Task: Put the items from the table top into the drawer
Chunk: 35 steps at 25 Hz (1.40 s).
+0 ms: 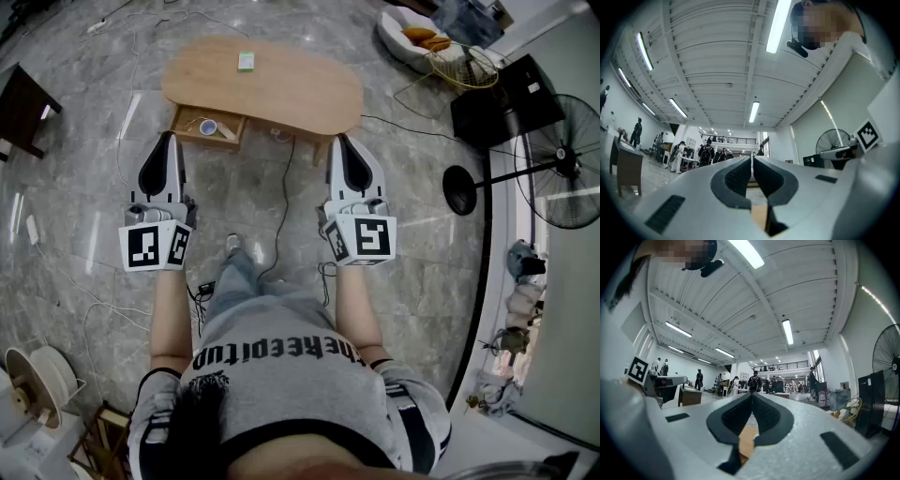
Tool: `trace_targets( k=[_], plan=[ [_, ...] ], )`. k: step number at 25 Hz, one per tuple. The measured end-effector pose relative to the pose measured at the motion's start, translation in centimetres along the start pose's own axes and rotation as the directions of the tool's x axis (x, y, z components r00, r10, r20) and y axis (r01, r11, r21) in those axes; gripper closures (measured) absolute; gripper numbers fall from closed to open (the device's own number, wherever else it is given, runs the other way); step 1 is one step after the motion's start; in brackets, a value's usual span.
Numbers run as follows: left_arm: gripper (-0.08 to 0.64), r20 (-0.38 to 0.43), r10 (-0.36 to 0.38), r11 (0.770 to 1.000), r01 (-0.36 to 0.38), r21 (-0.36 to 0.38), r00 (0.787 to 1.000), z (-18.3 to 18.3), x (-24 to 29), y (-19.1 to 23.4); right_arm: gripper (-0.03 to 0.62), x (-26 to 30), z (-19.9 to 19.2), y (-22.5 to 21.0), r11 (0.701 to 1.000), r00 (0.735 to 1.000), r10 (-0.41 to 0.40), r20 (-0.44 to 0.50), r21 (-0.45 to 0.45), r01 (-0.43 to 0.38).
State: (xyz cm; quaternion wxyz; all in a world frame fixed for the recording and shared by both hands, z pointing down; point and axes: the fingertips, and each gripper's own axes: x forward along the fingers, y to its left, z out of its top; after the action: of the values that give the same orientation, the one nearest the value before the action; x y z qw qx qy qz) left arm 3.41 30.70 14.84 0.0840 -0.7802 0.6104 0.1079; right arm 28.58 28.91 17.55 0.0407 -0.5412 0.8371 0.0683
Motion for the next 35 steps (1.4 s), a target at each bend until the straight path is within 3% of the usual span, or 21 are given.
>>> trace_targets(
  k=[9, 17, 35],
  plan=[
    [0.545, 0.018, -0.038, 0.999, 0.038, -0.001, 0.999, 0.8, 0.3, -2.4, 0.598, -1.7, 0.7, -1.4, 1.0, 1.0, -0.023, 0.011, -0.004, 0.024],
    [0.545, 0.032, -0.071, 0.997, 0.071, 0.013, 0.997, 0.8, 2.8, -2.1, 0.598, 0.2, 1.1, -2.2, 1.0, 0.998, -0.023, 0.053, 0.02, 0.022],
    [0.545, 0.047, -0.106, 0.994, 0.106, -0.004, 0.993, -1.1, 12.1, 7.0, 0.598, 12.9, -0.2, -0.4, 0.998, 0.997, -0.036, 0.065, 0.05, 0.033]
  ],
)
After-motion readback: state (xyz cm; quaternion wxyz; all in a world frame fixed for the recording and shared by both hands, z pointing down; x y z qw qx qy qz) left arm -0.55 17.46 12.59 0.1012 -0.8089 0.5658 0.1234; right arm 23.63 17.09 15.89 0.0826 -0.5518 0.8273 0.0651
